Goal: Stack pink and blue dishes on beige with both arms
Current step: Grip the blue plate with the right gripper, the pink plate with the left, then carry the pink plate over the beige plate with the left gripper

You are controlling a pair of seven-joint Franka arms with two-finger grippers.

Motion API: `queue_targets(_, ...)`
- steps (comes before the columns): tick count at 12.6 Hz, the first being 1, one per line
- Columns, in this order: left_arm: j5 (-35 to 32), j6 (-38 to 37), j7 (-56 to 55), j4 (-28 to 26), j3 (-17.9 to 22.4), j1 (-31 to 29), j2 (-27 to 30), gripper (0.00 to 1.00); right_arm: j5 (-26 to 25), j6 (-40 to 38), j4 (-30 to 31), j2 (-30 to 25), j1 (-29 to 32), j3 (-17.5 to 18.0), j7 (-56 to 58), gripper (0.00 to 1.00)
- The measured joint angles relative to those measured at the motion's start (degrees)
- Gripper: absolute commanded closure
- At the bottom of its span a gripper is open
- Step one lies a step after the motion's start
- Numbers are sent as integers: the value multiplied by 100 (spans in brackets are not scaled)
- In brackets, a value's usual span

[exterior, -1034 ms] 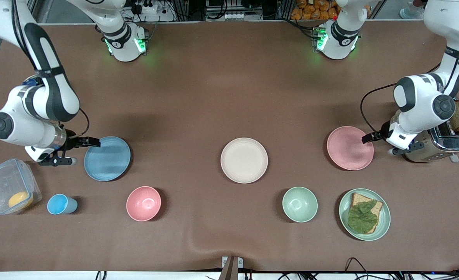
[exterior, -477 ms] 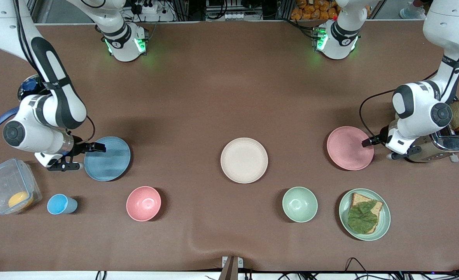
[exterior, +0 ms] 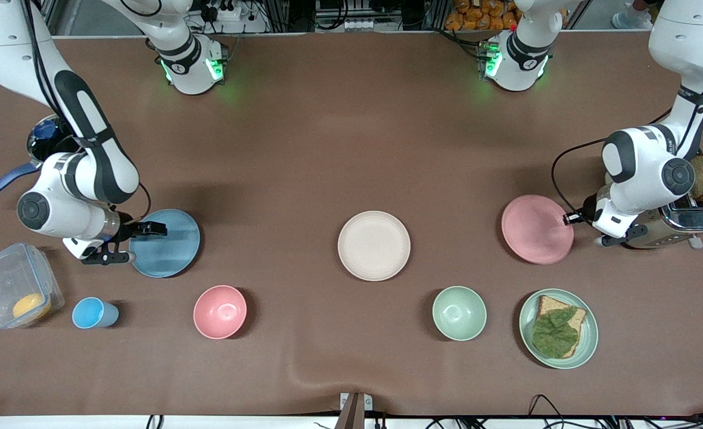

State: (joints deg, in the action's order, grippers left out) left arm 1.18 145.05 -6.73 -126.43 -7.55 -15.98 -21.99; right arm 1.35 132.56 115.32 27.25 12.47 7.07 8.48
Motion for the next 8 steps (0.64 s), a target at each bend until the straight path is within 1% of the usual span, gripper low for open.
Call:
queue_targets(2, 0, -67, 11, 153, -130, 4, 74, 100, 0, -275, -69, -4, -10, 23, 0, 0)
queue_targets(3, 0, -212, 4, 264, -294, 4, 114, 100, 0, -566, -167, -16, -10, 25, 0, 0)
queue_targets(4, 1, -432, -43, 418, -517, 10, 151, 100, 0, -919, -327, -35, -10, 25, 0, 0)
queue_targets(6, 5, -1118, -457, 895, -1057, 31, 237, 100, 0, -1519, -742, -81, -11, 41, 0, 0)
queue_targets(8, 6, -1893, -1217, 1524, -1595, 75, 278, 100, 1, -1718, -933, -121, -12, 55, 0, 0)
